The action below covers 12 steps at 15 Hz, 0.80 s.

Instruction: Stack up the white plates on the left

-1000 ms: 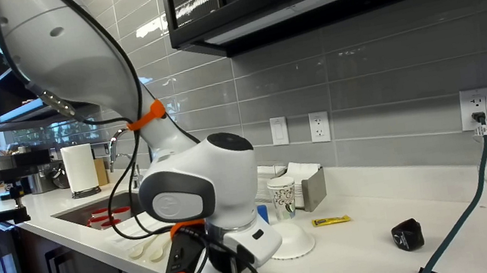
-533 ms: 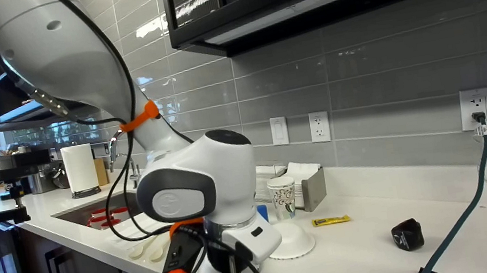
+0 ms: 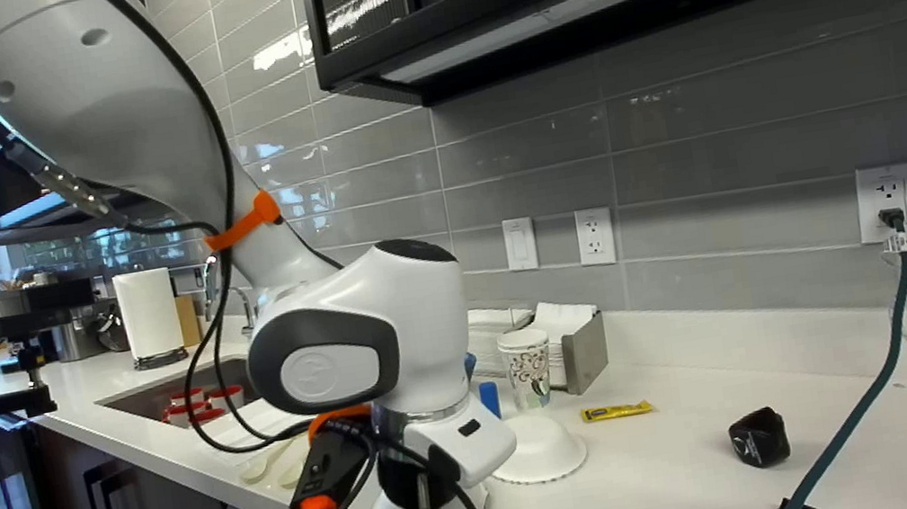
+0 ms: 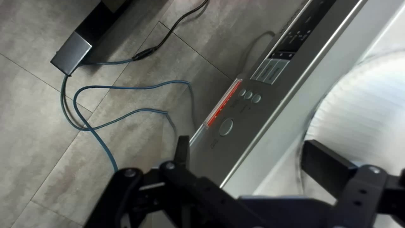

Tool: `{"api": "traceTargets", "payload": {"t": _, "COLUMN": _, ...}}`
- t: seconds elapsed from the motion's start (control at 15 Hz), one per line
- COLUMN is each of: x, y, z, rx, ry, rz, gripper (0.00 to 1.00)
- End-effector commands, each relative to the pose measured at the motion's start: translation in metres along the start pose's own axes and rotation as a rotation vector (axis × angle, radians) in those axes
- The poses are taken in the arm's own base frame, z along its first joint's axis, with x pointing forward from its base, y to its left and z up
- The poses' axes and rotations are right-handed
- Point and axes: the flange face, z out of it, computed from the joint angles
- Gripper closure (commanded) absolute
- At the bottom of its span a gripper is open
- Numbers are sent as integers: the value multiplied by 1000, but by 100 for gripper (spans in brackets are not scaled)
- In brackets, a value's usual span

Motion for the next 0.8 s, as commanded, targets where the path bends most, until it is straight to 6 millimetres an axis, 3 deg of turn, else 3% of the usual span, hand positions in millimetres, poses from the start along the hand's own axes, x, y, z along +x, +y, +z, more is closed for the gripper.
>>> {"api": "traceTargets", "payload": {"t": 0.0, "x": -11, "y": 14, "z": 2, "rx": -29, "ry": -17, "rz": 16, "gripper": 13}}
{"api": "traceTargets", "payload": {"t": 0.07, "x": -11, "y": 15, "z": 1, "rx": -28, "ry": -15, "rz": 18, "gripper": 15}}
{"api": "traceTargets", "payload": {"t": 0.13, "x": -11, "y": 16, "z": 0, "rx": -22, "ry": -10, "rz": 18, "gripper": 5}}
{"api": "traceTargets", "payload": {"t": 0.33, "x": -13, "y": 17, "z": -6, "rx": -2, "ry": 12, "rz": 10, "gripper": 0}}
{"api": "traceTargets", "payload": {"t": 0.53, "x": -3, "y": 13, "z": -14, "rx": 31, "ry": 30, "rz": -6, "gripper": 0}}
{"api": "traceTargets", "payload": {"t": 0.73, "x": -7, "y": 18, "z": -13, "rx": 47, "ry": 28, "rz": -11, "gripper": 0}}
